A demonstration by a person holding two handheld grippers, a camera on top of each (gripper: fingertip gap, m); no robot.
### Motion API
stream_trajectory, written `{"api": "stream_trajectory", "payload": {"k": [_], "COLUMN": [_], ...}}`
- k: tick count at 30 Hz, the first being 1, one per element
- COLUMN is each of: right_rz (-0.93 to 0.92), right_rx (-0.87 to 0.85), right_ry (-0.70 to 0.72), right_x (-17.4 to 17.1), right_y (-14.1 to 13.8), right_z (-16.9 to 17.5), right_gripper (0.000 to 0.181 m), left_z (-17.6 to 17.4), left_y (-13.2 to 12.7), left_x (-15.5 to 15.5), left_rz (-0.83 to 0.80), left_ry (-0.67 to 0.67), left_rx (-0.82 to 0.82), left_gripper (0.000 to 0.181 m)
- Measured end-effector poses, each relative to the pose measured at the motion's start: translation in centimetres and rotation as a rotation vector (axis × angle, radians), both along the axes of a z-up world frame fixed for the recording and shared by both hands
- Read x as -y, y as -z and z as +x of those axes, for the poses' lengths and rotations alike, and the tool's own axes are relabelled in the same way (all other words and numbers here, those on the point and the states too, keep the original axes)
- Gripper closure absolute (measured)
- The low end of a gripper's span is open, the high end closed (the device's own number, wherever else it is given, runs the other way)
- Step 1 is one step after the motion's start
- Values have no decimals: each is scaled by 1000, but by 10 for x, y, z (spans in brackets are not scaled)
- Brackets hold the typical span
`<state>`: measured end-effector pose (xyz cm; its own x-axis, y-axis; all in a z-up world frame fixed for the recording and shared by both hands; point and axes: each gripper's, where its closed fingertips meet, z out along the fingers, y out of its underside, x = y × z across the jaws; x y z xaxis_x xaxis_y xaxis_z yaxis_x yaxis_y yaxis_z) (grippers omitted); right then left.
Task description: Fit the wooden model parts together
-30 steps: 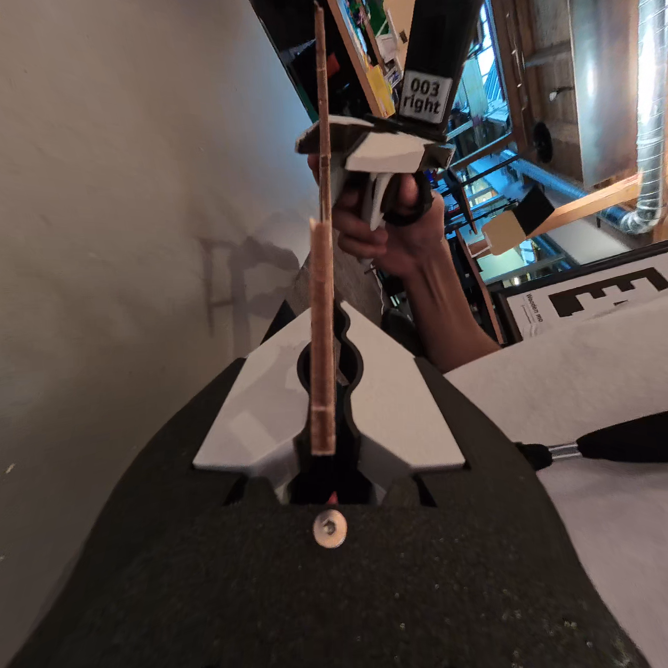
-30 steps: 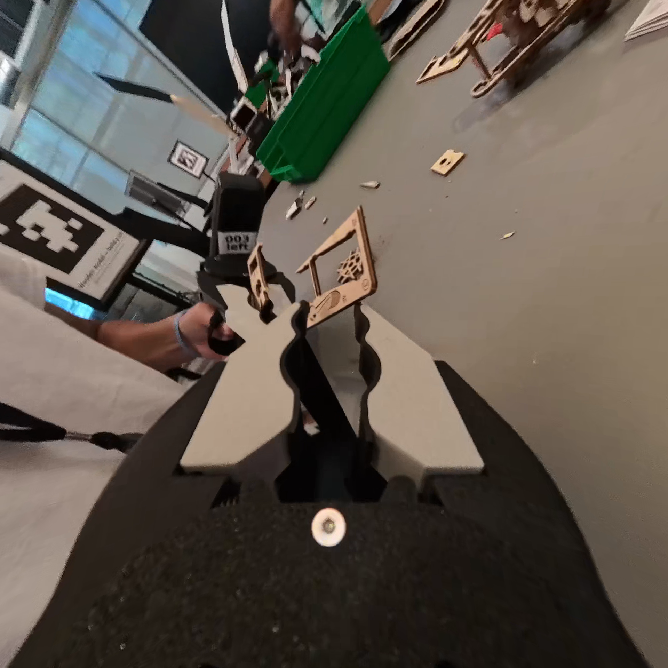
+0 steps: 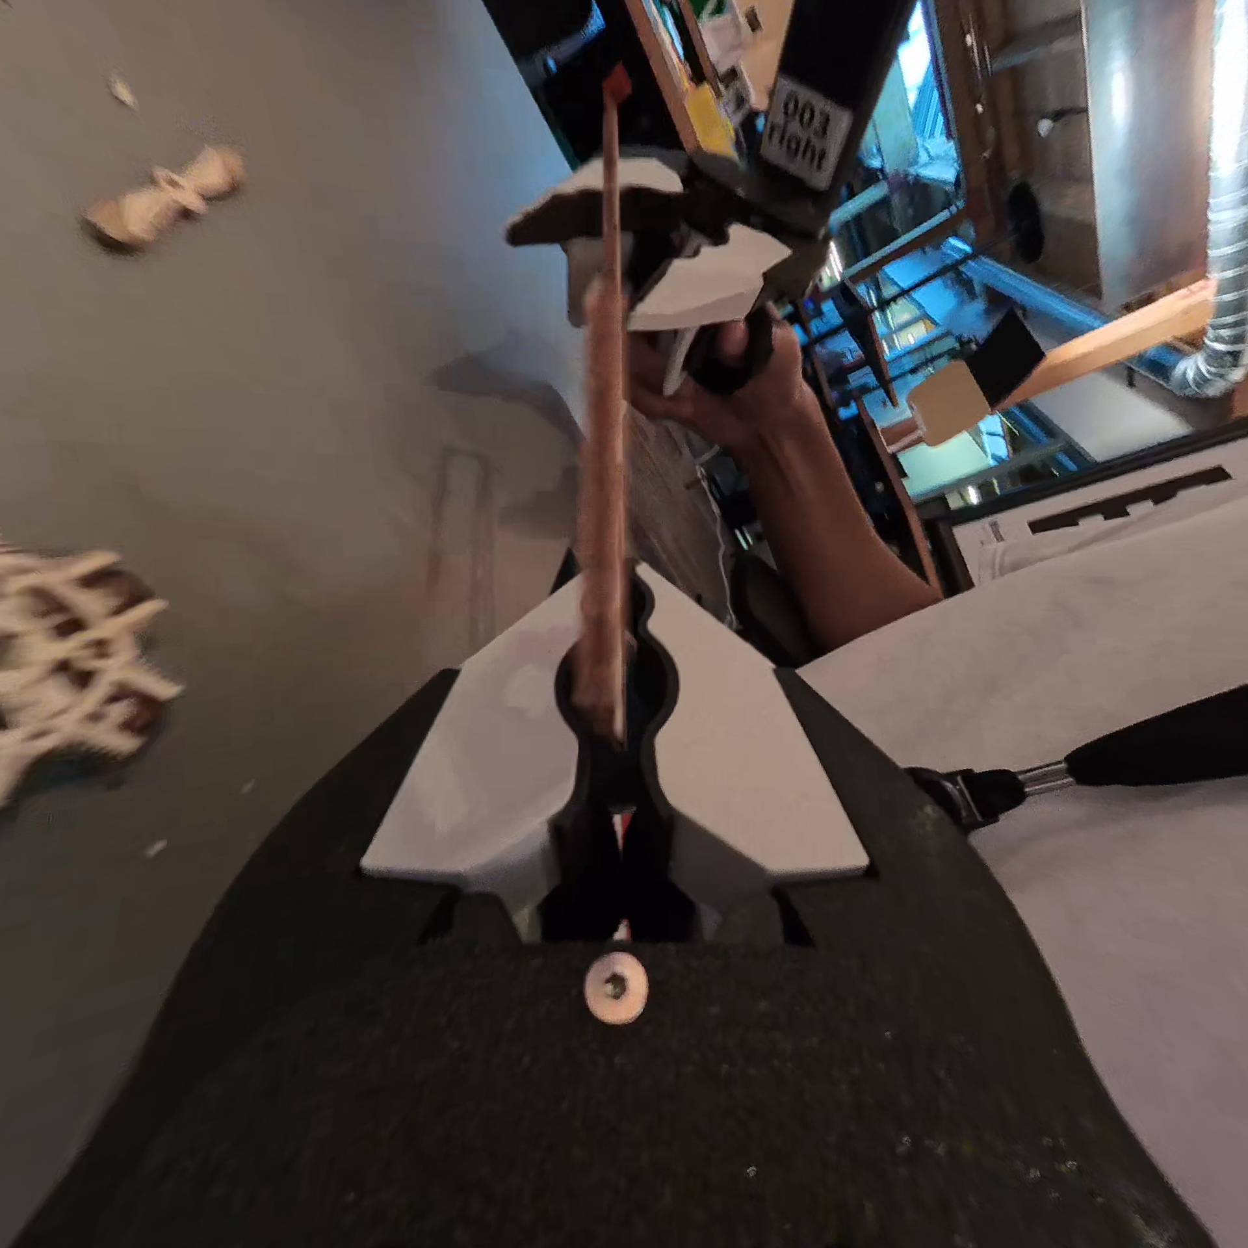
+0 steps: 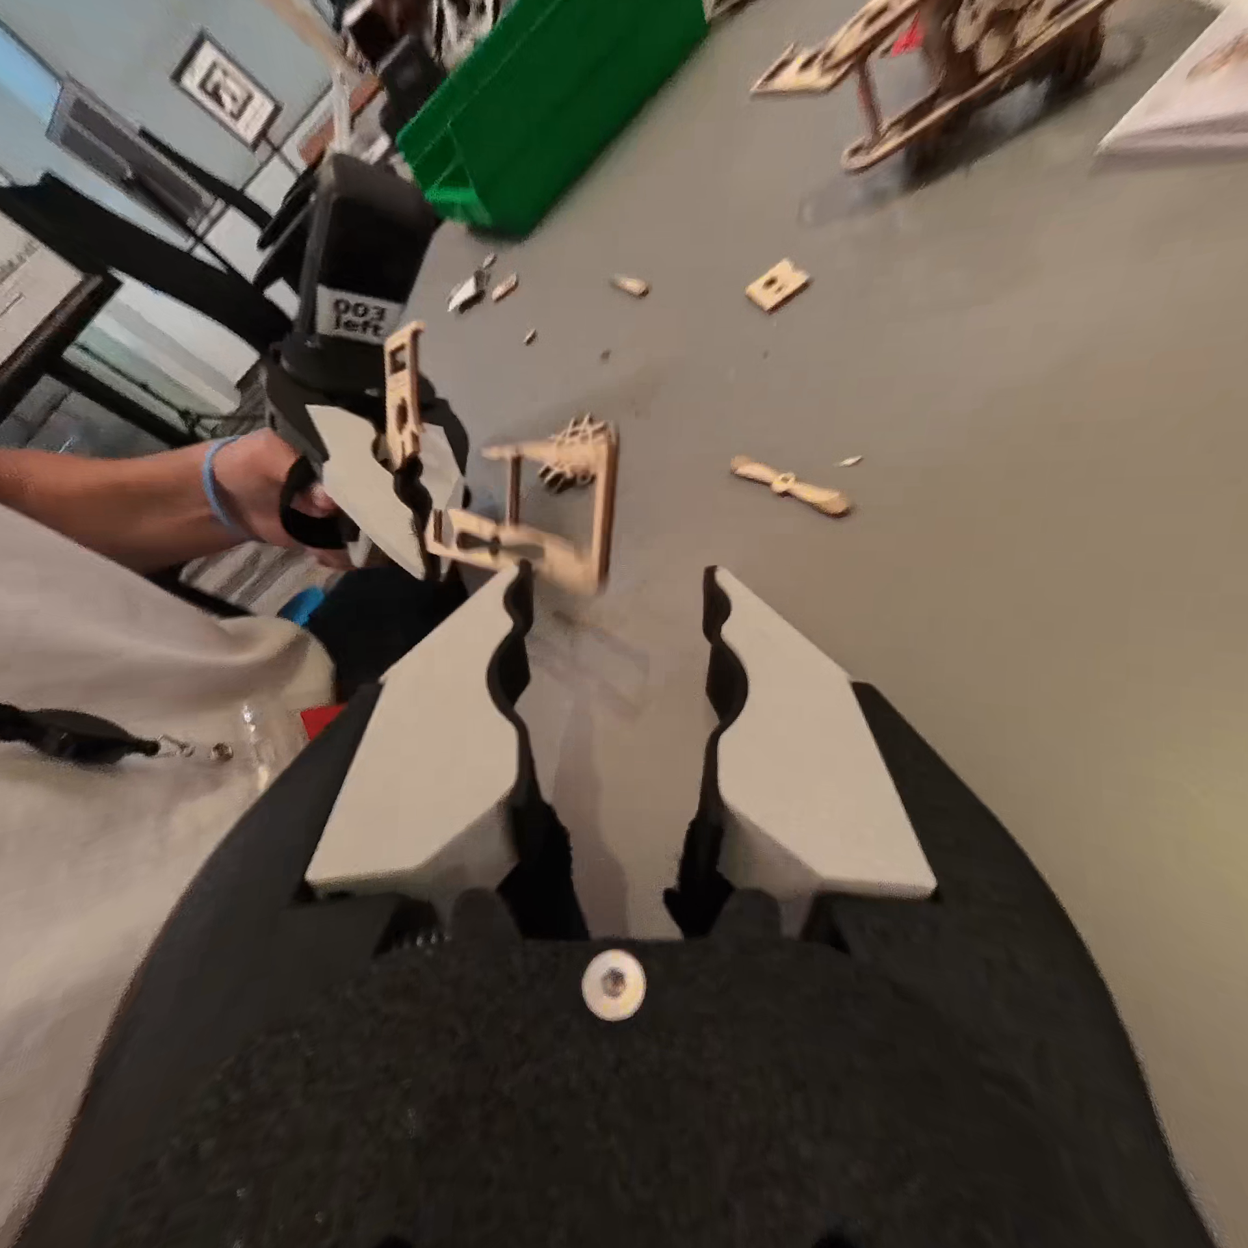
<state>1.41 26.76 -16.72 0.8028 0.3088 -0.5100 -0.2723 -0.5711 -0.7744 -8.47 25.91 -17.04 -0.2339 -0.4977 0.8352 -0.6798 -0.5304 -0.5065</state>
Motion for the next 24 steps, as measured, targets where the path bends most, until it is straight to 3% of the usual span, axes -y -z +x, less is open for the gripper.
{"api": "stream_trajectory", "payload": {"k": [4, 7, 10, 14, 18, 22, 24], "right_rz": [3, -23, 21, 100, 122, 142, 134], "right_rx": [55, 160, 195, -104, -353, -419, -410], "right_ry": [86, 181, 126, 69, 78, 63, 65], "right_x": [-18, -39, -56, -78, -93, -92, -91], "right_y": [1, 12, 4, -31, -51, -62, -63], "right_z": [13, 17, -13, -62, -86, -101, -102], "right_gripper": [145, 141, 143, 143, 150, 178, 178], "left_z": [-12, -21, -21, -15, -13, -15, -16], "left_y": [-11, -12, -20, -35, -50, -55, -55], "left_x": [-49, -80, -90, -84, -77, -72, -72], "left_rz": [-39, -90, -201, -291, -327, -289, -246], "left_ry": [-159, -288, -362, -395, -410, -392, -390], "left_rx": [1, -1, 39, 144, 235, 248, 251], "left_gripper": [181, 181, 181, 181, 181, 181, 179]}}
